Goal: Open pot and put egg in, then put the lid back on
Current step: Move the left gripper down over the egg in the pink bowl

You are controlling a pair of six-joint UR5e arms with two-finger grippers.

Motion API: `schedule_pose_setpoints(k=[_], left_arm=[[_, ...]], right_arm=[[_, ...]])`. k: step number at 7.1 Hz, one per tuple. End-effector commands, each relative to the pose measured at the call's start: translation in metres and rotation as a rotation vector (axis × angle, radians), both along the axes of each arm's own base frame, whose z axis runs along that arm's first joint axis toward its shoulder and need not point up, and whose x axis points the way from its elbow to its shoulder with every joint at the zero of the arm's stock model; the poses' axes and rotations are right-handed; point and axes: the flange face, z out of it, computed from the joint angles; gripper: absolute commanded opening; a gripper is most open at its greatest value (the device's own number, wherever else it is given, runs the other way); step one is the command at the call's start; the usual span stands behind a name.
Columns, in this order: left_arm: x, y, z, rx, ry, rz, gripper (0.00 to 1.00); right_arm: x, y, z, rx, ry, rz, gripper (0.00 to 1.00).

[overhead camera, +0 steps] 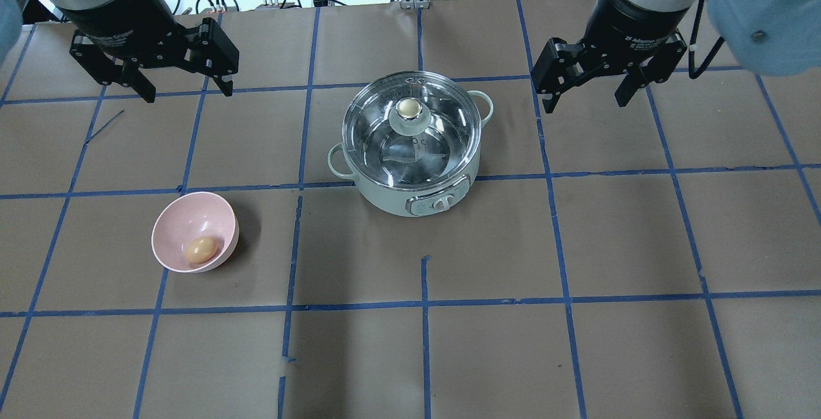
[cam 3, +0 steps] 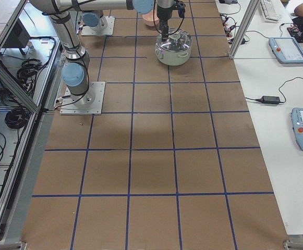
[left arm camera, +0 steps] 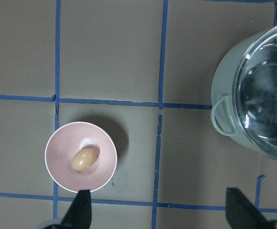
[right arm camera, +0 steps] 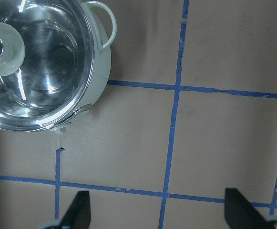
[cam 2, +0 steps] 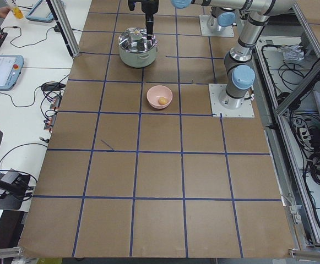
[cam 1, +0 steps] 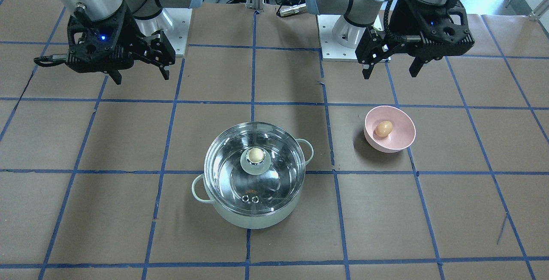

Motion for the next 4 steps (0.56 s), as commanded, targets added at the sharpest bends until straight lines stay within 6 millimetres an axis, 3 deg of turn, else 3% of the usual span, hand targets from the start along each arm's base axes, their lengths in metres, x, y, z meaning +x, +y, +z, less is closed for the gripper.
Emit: schedule_pose_setpoints(k=[1, 4], left_arm=[[-0.0002, 0.0008, -0.0021, 0.007, -0.002, 0.000, 1.00], [-0.0018, 0.0056, -0.0067, 0.016, -0.001, -0.003, 1.00]], right_arm=[[-0.0010, -0.0004, -0.0013, 0.003, -0.002, -0.002, 1.00], [-0.0004, -0.0021, 0.0048, -0.017, -0.001, -0.005, 1.00]])
